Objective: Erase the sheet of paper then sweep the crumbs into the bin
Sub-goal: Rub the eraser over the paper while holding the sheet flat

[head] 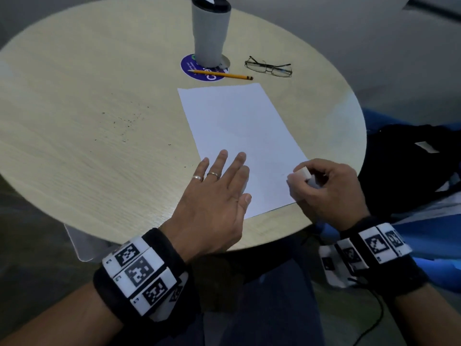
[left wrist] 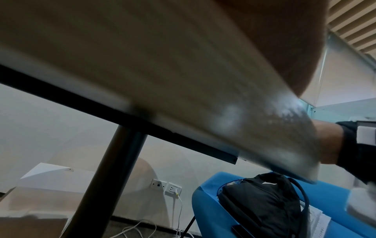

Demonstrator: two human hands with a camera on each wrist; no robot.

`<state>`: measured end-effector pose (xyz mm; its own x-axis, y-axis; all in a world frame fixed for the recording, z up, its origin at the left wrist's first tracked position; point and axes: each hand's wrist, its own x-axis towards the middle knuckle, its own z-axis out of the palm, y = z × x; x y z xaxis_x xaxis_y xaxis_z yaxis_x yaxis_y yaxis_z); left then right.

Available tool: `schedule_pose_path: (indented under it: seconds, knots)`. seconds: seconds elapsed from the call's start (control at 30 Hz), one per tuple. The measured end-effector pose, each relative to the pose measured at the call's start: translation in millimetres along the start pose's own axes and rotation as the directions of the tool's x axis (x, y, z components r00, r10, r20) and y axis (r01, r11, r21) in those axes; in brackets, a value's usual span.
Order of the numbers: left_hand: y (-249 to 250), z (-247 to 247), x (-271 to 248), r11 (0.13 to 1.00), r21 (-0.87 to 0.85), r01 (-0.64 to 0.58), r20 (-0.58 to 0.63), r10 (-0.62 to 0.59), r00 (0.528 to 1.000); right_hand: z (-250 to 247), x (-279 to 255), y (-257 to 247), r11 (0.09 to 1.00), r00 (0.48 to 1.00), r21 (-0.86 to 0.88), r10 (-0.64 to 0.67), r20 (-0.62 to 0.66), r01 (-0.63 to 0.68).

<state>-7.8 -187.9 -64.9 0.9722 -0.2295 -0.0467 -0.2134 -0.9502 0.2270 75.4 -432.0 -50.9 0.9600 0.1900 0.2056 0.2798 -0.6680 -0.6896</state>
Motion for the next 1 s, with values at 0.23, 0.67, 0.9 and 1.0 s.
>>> schedule_pose_path:
  seconds: [0.23, 0.67, 0.9, 1.0]
  knots:
    - [2, -13, -1, 0.998, -0.056, -0.002, 0.076, 0.007, 0.997, 3, 2, 26, 0.994, 0.991, 0.111, -0.003, -0.132, 0.018]
    - [79, -27, 59, 0.970, 0.129, -0.208, 0.466, 0.126, 0.876, -2, 7, 39, 0.991, 0.985, 0.018, -0.132, -0.115, 0.135]
    - [52, -34, 50, 0.962, 0.227, -0.150, 0.443, 0.036, 0.896, -10, 8, 36, 0.989, 0.988, -0.024, -0.145, -0.053, 0.144]
    - [36, -43, 51, 0.946, 0.308, 0.099, 0.400, -0.223, 0.889, -9, 9, 35, 0.990, 0.990, -0.027, -0.137, -0.041, 0.136]
